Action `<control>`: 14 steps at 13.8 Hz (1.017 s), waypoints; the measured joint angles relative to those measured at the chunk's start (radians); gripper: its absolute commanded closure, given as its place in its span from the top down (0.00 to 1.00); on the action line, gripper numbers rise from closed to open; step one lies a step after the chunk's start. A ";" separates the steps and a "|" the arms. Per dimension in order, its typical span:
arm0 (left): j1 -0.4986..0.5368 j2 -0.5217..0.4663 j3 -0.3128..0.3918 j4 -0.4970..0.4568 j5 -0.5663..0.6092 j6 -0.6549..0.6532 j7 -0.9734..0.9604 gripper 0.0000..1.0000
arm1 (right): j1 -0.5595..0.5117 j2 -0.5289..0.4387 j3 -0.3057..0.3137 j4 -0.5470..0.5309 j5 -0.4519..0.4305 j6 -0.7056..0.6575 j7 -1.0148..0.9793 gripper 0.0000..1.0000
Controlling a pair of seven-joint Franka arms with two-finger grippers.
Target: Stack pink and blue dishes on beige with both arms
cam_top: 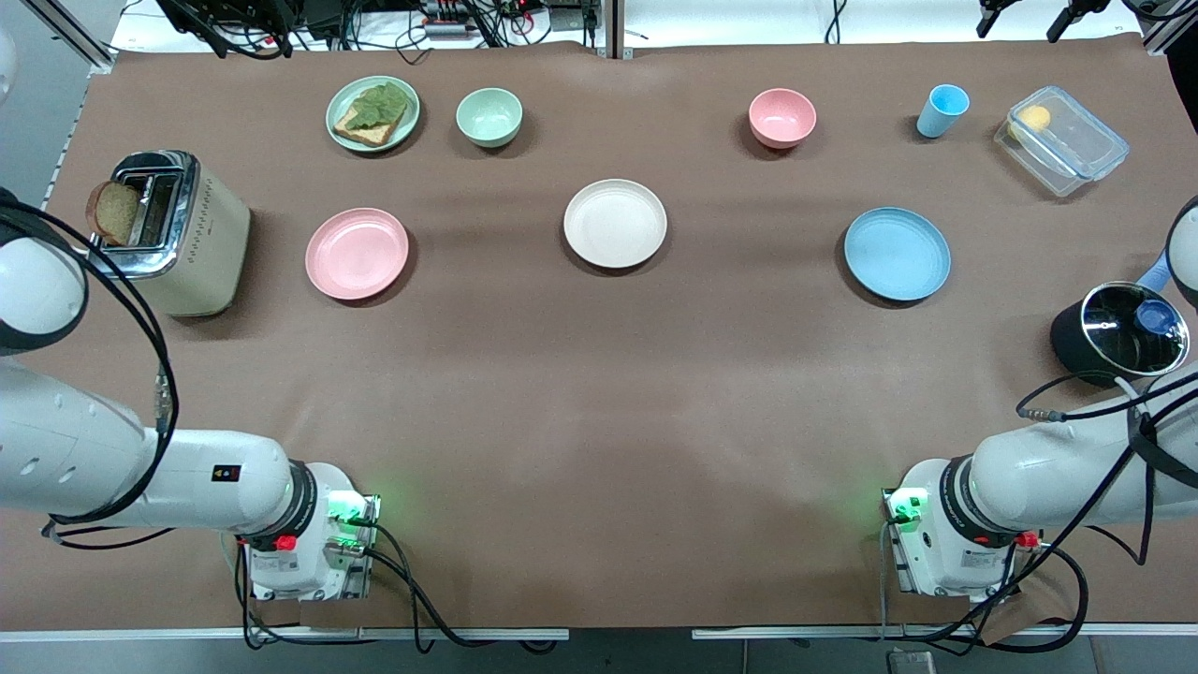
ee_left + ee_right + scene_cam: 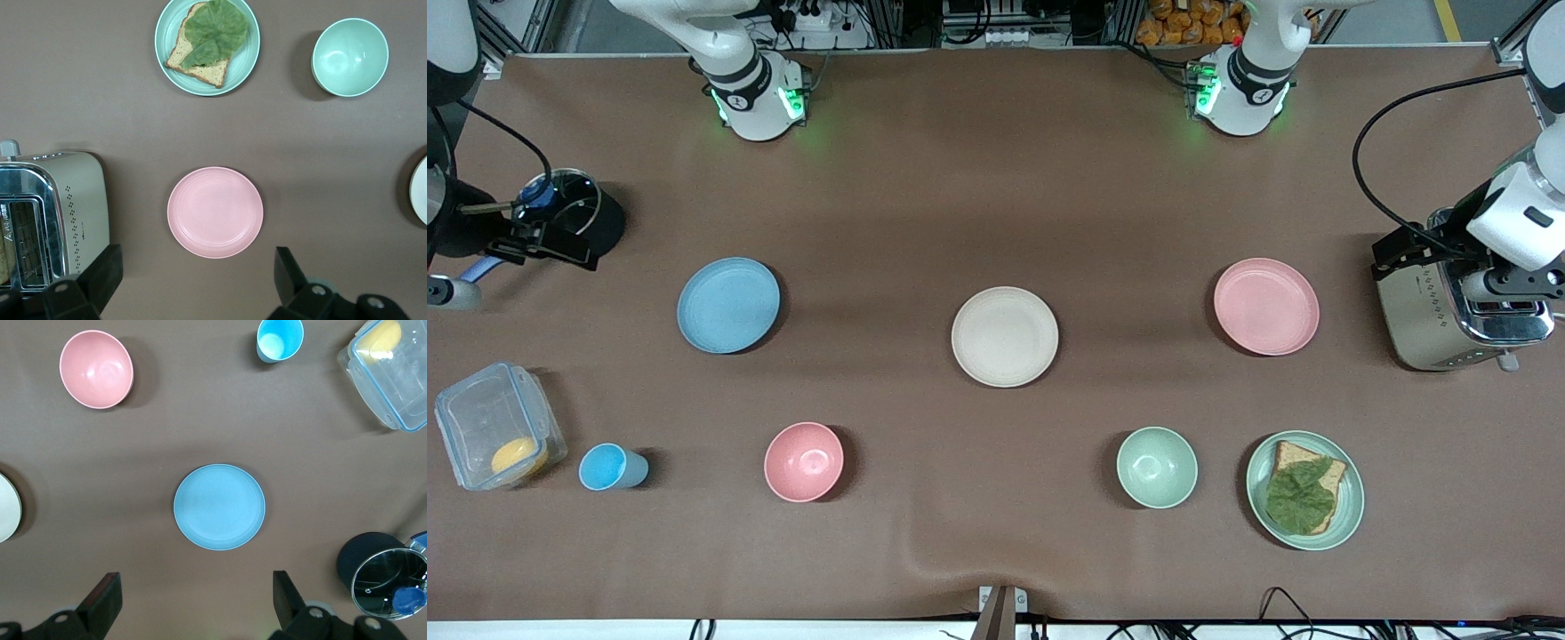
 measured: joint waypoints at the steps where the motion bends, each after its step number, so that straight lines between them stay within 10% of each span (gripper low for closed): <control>1: 0.000 0.000 0.000 0.000 0.000 0.000 0.000 1.00 | 0.000 0.000 0.000 0.000 0.000 0.000 0.000 1.00; 14: 0.002 0.000 0.000 0.000 0.000 -0.018 0.000 1.00 | 0.000 0.000 -0.001 0.000 0.000 0.000 0.000 1.00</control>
